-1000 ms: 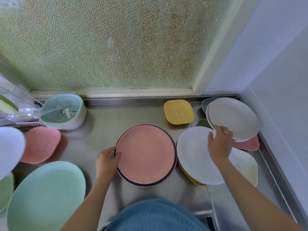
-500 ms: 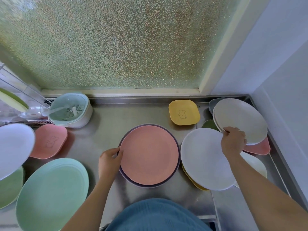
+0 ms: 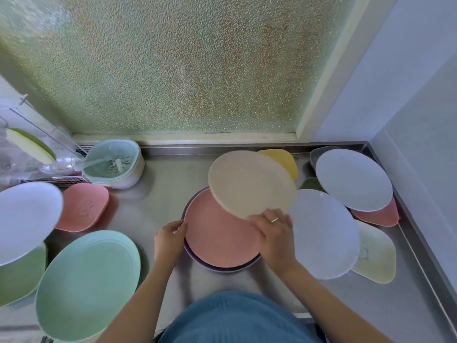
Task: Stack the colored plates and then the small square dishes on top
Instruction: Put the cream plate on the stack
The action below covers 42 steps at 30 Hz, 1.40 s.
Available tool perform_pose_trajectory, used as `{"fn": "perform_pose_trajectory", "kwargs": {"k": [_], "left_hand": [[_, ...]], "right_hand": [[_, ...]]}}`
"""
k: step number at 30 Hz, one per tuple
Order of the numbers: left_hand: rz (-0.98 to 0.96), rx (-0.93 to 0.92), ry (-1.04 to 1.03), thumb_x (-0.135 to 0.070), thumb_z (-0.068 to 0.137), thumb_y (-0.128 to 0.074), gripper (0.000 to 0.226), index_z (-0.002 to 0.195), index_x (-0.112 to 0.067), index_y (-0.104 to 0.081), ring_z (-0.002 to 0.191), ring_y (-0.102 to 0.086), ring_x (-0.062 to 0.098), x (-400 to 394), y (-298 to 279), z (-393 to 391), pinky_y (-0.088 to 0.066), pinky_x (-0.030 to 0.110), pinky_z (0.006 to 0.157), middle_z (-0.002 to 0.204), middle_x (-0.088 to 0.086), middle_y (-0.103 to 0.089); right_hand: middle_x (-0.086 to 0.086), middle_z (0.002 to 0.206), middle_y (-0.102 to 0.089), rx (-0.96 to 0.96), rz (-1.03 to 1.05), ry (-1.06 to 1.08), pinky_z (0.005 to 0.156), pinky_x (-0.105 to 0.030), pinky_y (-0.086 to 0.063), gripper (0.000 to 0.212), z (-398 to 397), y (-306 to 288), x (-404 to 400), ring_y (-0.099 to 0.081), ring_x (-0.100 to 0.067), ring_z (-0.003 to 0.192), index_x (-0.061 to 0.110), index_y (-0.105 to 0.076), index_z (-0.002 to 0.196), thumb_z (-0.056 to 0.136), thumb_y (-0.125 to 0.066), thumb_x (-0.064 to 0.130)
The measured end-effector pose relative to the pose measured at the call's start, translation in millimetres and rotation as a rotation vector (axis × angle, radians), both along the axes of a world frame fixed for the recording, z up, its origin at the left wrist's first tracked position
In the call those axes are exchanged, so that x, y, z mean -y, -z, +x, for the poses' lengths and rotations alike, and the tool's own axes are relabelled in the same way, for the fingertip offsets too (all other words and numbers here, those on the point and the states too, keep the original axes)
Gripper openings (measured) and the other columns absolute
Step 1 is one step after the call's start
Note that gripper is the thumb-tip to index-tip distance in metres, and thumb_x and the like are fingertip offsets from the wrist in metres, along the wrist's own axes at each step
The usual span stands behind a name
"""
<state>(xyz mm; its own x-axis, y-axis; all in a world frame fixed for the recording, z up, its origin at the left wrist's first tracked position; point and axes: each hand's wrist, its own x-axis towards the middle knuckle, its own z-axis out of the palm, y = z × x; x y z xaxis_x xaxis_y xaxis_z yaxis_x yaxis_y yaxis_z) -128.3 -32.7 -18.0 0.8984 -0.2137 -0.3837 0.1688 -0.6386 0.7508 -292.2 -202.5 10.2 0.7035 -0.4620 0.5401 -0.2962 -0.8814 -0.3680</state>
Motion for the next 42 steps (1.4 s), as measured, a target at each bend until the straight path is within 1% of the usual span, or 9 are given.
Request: {"fn": "perform_pose_trajectory", "kwargs": {"k": [5,10,12,15,20,26,32,37,42], "left_hand": [[-0.029,-0.074,-0.051,-0.032,0.092,-0.049,0.039,0.070,-0.003,-0.064,0.069,-0.048,0.023,-4,-2,2,-0.038,0.031,0.059,0.067,0.011,-0.057],[-0.073,-0.092,-0.025,-0.032,0.090,-0.052,0.033,0.063,-0.016,-0.059,0.063,-0.044,0.021,-8,-5,-1,-0.034,0.031,0.060,0.063,0.007,-0.053],[-0.086,-0.083,-0.003,-0.028,0.088,-0.058,0.021,0.082,-0.016,-0.073,0.075,-0.055,0.020,-8,-3,-2,-0.043,0.029,0.072,0.078,0.004,-0.064],[-0.057,-0.057,-0.014,-0.026,0.086,-0.062,0.027,0.105,-0.010,-0.072,0.093,-0.061,0.020,-9,-3,-3,-0.042,0.025,0.083,0.100,0.006,-0.071],[-0.031,-0.025,-0.002,-0.026,0.086,-0.062,0.027,0.106,-0.009,-0.071,0.084,-0.057,0.016,-6,-7,-4,-0.037,0.022,0.078,0.094,0.002,-0.066],[-0.018,-0.011,0.087,-0.018,0.086,-0.056,0.011,0.088,-0.020,-0.066,0.077,-0.057,0.022,-1,-5,-2,-0.040,0.027,0.064,0.082,0.004,-0.064],[0.026,0.000,0.097,-0.008,0.083,-0.051,0.013,0.081,0.001,-0.061,0.064,-0.043,0.023,5,2,-2,-0.032,0.027,0.052,0.061,0.003,-0.047],[0.076,0.021,-0.016,-0.010,0.081,-0.049,0.014,0.082,0.002,-0.057,0.063,-0.042,0.025,-15,6,-1,-0.030,0.031,0.054,0.066,0.008,-0.050],[0.087,0.057,-0.122,-0.007,0.082,-0.051,0.024,0.103,-0.008,-0.063,0.079,-0.057,0.032,-46,3,5,-0.043,0.031,0.068,0.087,0.013,-0.066]], "right_hand": [[0.005,0.071,-0.060,-0.210,-0.091,-0.241,0.068,-0.027,-0.031,0.026,-16,31,-31,-0.049,-0.017,0.075,0.021,-0.070,0.082,0.074,-0.047,0.011],[0.009,0.073,-0.060,-0.378,-0.009,-0.327,0.064,-0.025,-0.039,0.031,-24,49,-33,-0.040,-0.011,0.078,0.028,-0.072,0.086,0.074,-0.046,0.015],[0.007,0.074,-0.059,-0.390,0.087,-0.368,0.062,-0.024,-0.045,0.028,-22,48,-32,-0.040,-0.010,0.078,0.027,-0.071,0.091,0.076,-0.052,0.013],[0.006,0.073,-0.059,-0.404,0.178,-0.437,0.062,-0.022,-0.044,0.023,-19,49,-37,-0.040,-0.009,0.077,0.027,-0.071,0.094,0.079,-0.059,0.015],[0.004,0.080,-0.063,-0.475,0.320,-0.397,0.066,-0.028,-0.042,0.028,-19,48,-40,-0.047,-0.009,0.083,0.026,-0.071,0.095,0.086,-0.045,0.031],[0.012,0.092,-0.060,-0.603,0.277,-0.159,0.067,-0.031,-0.039,0.027,-31,41,-33,-0.055,-0.014,0.087,0.036,-0.064,0.099,0.084,-0.044,0.048],[0.000,0.107,-0.056,-0.666,0.358,-0.272,0.084,-0.036,-0.045,0.052,-30,44,-27,-0.048,-0.022,0.105,0.025,-0.063,0.114,0.081,-0.035,0.055],[0.003,0.115,-0.053,-0.693,0.356,-0.371,0.097,-0.031,-0.037,0.061,-16,45,-32,-0.041,-0.017,0.113,0.028,-0.059,0.120,0.081,-0.024,0.058],[0.004,0.116,-0.051,-0.701,0.322,-0.494,0.095,-0.029,-0.038,0.045,8,43,-47,-0.041,-0.014,0.112,0.027,-0.059,0.121,0.088,-0.037,0.049]]}}
